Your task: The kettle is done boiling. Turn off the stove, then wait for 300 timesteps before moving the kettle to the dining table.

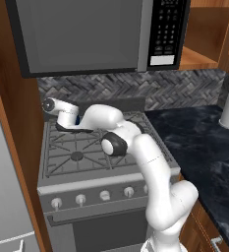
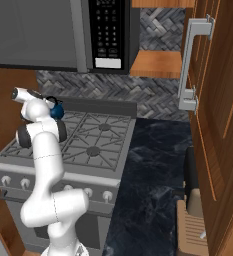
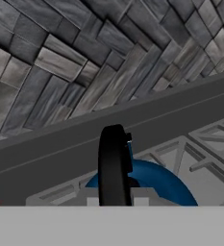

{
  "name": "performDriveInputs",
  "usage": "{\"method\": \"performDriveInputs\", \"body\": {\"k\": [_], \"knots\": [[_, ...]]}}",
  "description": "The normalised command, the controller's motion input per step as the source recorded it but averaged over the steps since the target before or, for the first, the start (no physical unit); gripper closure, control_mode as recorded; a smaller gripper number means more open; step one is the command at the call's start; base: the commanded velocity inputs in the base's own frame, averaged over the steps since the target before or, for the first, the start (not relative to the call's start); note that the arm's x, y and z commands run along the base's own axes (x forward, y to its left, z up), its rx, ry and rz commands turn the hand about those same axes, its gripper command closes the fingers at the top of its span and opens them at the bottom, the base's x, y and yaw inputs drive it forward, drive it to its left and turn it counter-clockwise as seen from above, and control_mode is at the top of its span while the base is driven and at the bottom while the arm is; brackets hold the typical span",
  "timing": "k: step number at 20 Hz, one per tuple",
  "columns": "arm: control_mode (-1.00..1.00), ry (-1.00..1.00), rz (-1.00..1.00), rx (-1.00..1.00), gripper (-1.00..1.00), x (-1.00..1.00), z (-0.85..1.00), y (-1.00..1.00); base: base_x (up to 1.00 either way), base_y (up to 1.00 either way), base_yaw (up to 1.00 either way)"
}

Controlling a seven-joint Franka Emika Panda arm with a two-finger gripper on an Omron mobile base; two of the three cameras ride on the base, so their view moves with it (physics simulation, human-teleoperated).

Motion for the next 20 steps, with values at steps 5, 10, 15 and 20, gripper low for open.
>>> {"method": "performDriveInputs", "body": {"k": [5,10,15,20], "knots": [[-1.0,0.0,0.0,0.0,1.0,0.0,0.0,0.0,0.0,0.0,0.0],[-1.0,0.0,-0.01,0.0,1.0,-0.12,0.0,0.0,0.0,0.0,0.0],[-1.0,0.0,-0.03,0.02,1.0,-0.22,0.12,-0.09,0.0,0.0,0.0],[-1.0,-0.01,0.0,0.01,1.0,-0.14,0.26,-0.3,0.0,0.0,0.0]]}}
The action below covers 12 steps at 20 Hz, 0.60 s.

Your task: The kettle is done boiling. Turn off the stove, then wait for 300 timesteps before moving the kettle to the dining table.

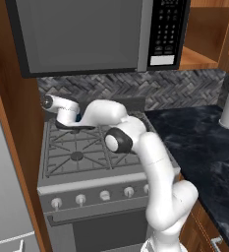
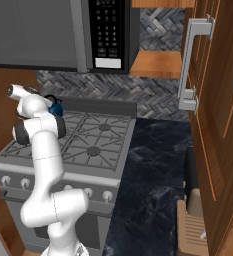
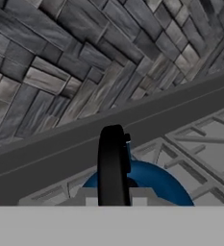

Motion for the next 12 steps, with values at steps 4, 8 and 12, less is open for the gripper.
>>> {"method": "performDriveInputs", "body": {"k": [4,8,12], "knots": [[-1.0,-0.04,0.0,0.03,1.0,-0.14,0.22,-0.4,0.0,0.0,0.0],[-1.0,-0.07,0.0,0.03,1.0,-0.28,0.17,-0.39,0.0,0.0,0.0],[-1.0,-0.09,0.0,0.03,1.0,-0.44,0.19,-0.34,0.0,0.0,0.0]]}}
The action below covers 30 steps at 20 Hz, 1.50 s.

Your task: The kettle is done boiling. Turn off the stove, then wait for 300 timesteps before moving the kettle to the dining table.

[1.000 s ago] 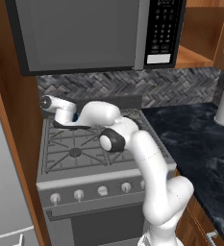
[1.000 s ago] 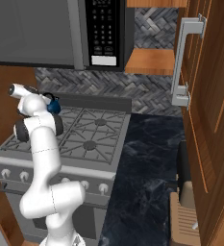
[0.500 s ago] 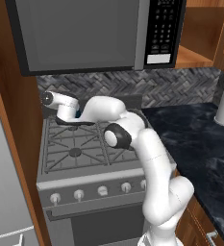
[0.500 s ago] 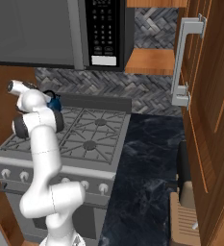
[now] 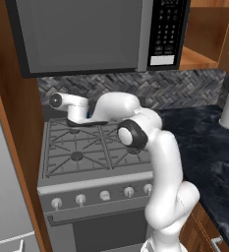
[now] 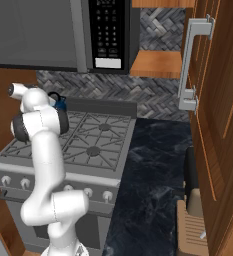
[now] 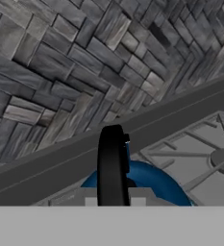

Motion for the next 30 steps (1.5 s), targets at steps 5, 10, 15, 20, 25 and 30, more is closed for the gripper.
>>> {"method": "performDriveInputs", "body": {"k": [5,10,15,20,25,30], "knots": [[-1.0,-0.08,0.0,0.02,1.0,-0.43,0.3,-0.31,0.0,0.0,0.0],[-1.0,-0.02,0.0,0.04,1.0,-0.43,0.39,-0.26,0.0,0.0,0.0],[-1.0,0.0,-0.01,0.07,1.0,-0.49,0.38,-0.22,0.0,0.0,0.0],[-1.0,0.0,-0.03,0.08,1.0,-0.55,0.32,-0.17,0.0,0.0,0.0],[-1.0,0.0,-0.05,0.09,1.0,-0.63,0.26,-0.18,0.0,0.0,0.0],[-1.0,0.0,-0.05,0.09,1.0,-0.63,0.22,-0.17,0.0,0.0,0.0]]}}
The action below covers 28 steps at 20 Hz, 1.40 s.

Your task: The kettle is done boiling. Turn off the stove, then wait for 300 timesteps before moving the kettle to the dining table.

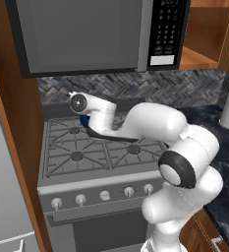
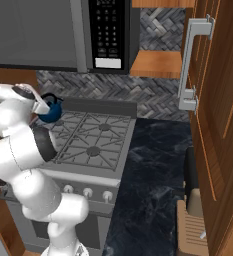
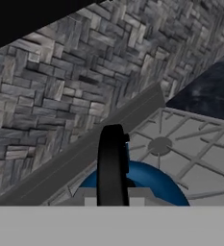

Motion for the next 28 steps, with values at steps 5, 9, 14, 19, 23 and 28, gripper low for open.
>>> {"method": "performDriveInputs", "body": {"k": [5,9,14,19,23,28], "knots": [[-1.0,0.02,-0.04,0.08,1.0,-0.55,0.23,-0.18,0.0,0.0,0.0],[-1.0,0.02,-0.04,0.08,1.0,-0.52,0.17,-0.18,0.0,0.0,0.0],[-1.0,0.01,-0.03,0.05,1.0,-0.5,0.1,-0.16,0.0,0.0,0.0],[-1.0,-0.01,-0.02,-0.06,1.0,-0.46,0.01,-0.06,0.0,0.0,0.0],[-1.0,-0.03,-0.05,-0.14,1.0,-0.43,0.02,-0.01,0.0,0.0,0.0],[-1.0,-0.01,-0.06,-0.09,1.0,-0.45,0.1,-0.05,0.0,0.0,0.0]]}}
